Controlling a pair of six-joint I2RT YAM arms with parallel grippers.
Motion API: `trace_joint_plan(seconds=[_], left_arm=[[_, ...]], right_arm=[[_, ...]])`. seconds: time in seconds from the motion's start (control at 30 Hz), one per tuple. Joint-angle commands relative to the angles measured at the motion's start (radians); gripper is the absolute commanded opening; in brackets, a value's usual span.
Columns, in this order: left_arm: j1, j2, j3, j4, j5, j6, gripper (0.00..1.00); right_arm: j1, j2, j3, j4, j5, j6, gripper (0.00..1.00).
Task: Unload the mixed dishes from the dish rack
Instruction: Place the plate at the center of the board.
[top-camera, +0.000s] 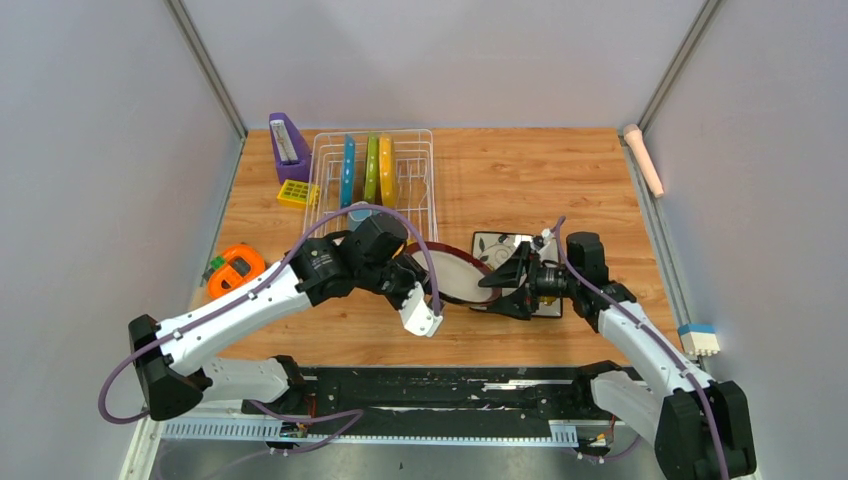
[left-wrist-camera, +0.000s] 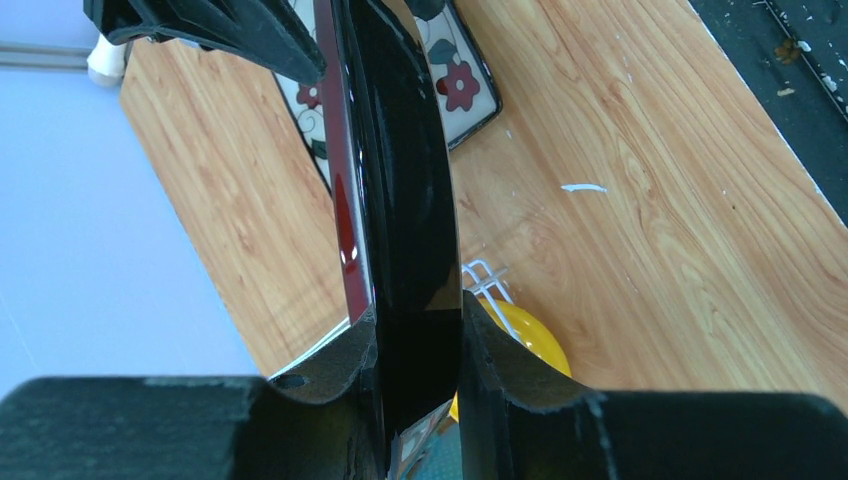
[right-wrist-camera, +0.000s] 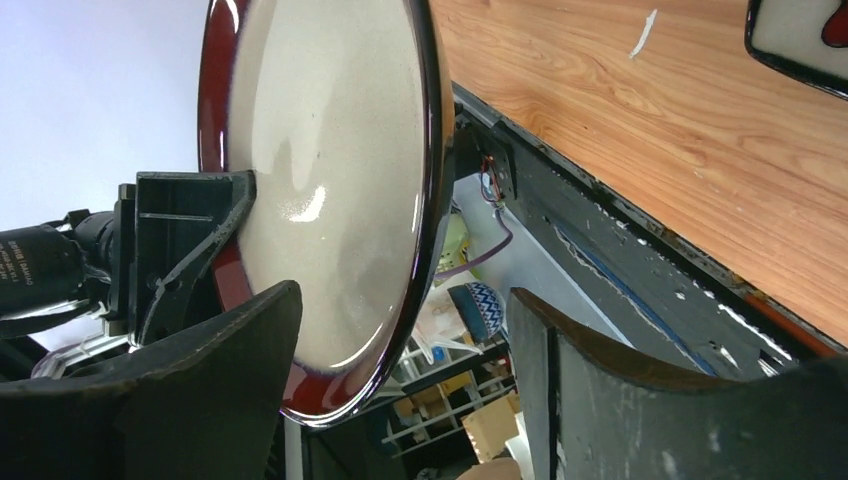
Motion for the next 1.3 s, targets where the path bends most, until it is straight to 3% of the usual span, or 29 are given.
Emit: trace_joint_plan(seconds=[0.0,0.27,0.43,0.53,0.57,0.6,0.67,0.7,0.73,1.03,1.17,1.27], left_arm=[[-0.017,-0.041,0.024,0.218,0.015,0.035,0.00],[-0.039,-0.021,0.023,0.256,0.015,0.030,0.00],[-0.053,-0.006,0.020,0.264,-0.004,0.025,0.01],[-0.059,0.002,0.008,0.266,-0.012,0.017,0.12],[-0.061,0.003,0.005,0.267,-0.015,0.015,0.21],[-0.063,0.008,-0.004,0.273,-0.022,0.008,0.25],[-0.065,0.016,-0.018,0.286,-0.032,0.000,0.57],[-0.064,0.022,-0.022,0.290,-0.038,-0.001,0.86],[-0.065,0.025,-0.028,0.291,-0.041,-0.001,0.96],[-0.066,0.026,-0.063,0.371,-0.018,-0.143,1.00],[-0.067,-0.013,-0.125,0.504,0.038,-0.327,1.00],[-0.066,-0.049,-0.192,0.651,0.070,-0.548,1.00]], right_arm=[[0.020,-0.049,-0.046,0.193,0.036,0.172,0.74],[0.039,-0.079,-0.079,0.341,0.085,0.279,0.65],[0.040,-0.101,-0.100,0.421,0.123,0.340,0.43],[0.039,-0.108,-0.105,0.439,0.142,0.353,0.29],[0.040,-0.112,-0.105,0.441,0.150,0.355,0.20],[0.040,-0.114,-0.104,0.446,0.156,0.359,0.05],[0.039,-0.123,-0.103,0.466,0.169,0.374,0.00],[0.039,-0.128,-0.099,0.479,0.174,0.374,0.00],[0.039,-0.134,-0.088,0.486,0.179,0.368,0.00],[-0.003,-0.208,-0.027,0.434,0.305,0.298,0.00],[-0.075,-0.248,-0.025,0.435,0.335,0.284,0.00],[-0.127,-0.272,-0.022,0.435,0.341,0.283,0.00]])
